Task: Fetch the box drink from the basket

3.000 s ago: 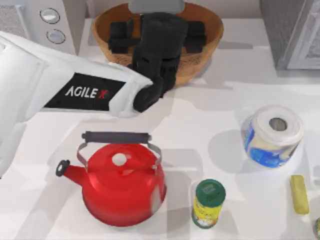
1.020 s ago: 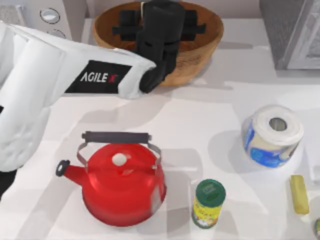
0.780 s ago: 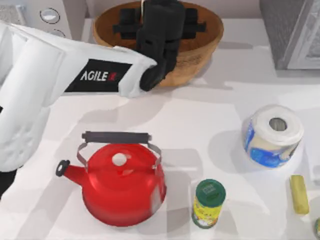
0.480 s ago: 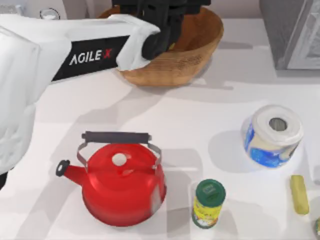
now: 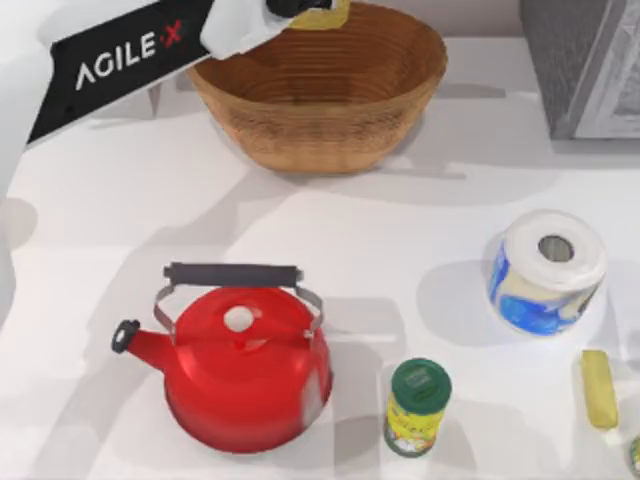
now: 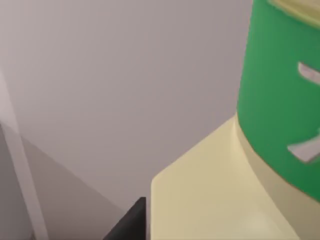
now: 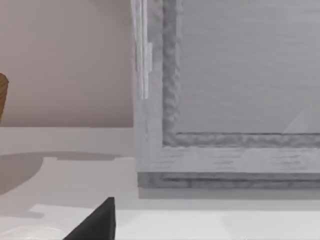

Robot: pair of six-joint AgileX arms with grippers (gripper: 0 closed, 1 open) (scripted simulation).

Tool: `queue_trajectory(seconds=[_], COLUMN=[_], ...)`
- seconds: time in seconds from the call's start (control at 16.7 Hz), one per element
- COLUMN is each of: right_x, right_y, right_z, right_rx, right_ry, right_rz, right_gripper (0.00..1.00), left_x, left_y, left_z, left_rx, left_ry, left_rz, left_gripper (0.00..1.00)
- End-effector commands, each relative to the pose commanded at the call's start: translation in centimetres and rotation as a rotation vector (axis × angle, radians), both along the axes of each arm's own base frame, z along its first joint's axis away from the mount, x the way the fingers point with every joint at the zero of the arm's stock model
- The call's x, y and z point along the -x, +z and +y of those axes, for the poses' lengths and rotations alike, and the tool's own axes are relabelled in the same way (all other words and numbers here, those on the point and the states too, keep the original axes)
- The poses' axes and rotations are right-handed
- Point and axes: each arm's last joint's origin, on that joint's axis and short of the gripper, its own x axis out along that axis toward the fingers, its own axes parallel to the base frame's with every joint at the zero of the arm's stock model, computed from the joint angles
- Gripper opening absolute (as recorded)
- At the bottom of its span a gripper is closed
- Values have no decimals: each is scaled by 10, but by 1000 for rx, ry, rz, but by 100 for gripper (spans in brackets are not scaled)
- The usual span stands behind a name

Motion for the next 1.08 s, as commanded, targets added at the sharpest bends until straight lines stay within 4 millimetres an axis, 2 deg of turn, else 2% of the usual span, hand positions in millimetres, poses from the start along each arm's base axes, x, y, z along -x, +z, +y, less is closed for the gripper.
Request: queue_trajectory(seconds=[0.24, 0.36, 0.48, 0.6, 0.72, 0.84, 0.96, 1.08], right_x=[0, 0, 0, 0, 0, 0, 0, 0], right_y=[0, 0, 0, 0, 0, 0, 0, 0], right_z=[0, 0, 0, 0, 0, 0, 0, 0], right_rx=[0, 0, 0, 0, 0, 0, 0, 0], right_ry=[0, 0, 0, 0, 0, 0, 0, 0], right_rz=[0, 0, 0, 0, 0, 0, 0, 0], right_gripper=[100, 100, 100, 100, 100, 100, 100, 100], left_x=[-1, 3, 12, 27, 49, 78, 118, 164], left_y=[-1, 3, 14, 29, 42, 54, 62, 61], left_z=[0, 7, 23, 47, 78, 114, 151, 186], left_rx=[-2, -1, 2, 6, 9, 15, 25, 35], left_ry=[2, -1, -7, -11, -14, -14, -13, -10], left_rz=[1, 1, -3, -8, -13, -27, -53, -86], left_gripper=[0, 0, 0, 0, 0, 0, 0, 0])
